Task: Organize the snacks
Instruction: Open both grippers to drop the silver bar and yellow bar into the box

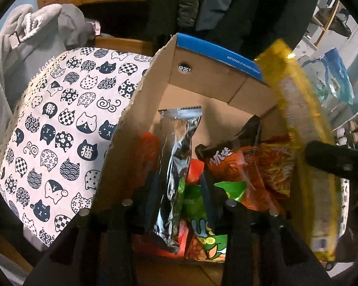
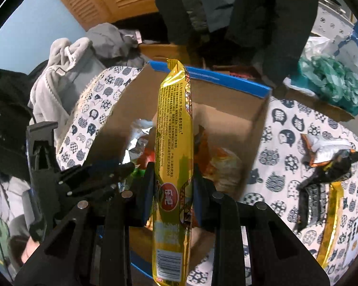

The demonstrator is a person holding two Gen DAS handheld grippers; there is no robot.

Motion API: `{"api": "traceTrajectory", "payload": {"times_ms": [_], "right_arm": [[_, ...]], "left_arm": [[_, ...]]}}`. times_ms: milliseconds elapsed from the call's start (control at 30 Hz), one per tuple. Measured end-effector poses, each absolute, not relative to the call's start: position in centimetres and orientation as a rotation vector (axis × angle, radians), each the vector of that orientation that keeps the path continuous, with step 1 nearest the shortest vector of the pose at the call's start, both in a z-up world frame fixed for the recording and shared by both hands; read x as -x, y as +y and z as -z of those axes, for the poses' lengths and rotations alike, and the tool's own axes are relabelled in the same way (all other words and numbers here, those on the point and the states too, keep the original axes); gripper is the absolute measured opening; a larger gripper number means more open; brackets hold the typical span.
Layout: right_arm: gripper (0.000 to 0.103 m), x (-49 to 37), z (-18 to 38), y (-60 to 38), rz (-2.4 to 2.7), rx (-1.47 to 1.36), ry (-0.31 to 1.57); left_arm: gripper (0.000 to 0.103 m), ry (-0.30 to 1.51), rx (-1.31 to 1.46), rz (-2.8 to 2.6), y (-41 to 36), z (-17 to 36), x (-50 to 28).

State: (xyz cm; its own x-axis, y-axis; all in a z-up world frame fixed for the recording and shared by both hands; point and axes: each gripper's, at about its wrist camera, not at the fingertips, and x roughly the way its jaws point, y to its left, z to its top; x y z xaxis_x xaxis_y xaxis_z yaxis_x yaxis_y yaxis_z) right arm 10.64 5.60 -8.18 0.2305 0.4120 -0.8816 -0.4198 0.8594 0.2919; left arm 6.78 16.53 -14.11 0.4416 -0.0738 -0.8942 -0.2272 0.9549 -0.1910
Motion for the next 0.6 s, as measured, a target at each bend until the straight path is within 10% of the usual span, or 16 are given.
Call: {"api": "traceTrajectory", "payload": {"times_ms": [500, 600], "right_arm": [[0.03, -11.2, 12.1, 9.1, -0.613, 0.049, 1.268], [0.049, -11.4, 11.2, 8.7, -0.623, 0.02, 1.256]], "left_arm": [[0.052, 1.003, 0.36, -0.14, 19.5, 11.0, -5.7], [0.052, 1.001, 0.372, -0.137, 19.3, 11.0, -6.0]]}}
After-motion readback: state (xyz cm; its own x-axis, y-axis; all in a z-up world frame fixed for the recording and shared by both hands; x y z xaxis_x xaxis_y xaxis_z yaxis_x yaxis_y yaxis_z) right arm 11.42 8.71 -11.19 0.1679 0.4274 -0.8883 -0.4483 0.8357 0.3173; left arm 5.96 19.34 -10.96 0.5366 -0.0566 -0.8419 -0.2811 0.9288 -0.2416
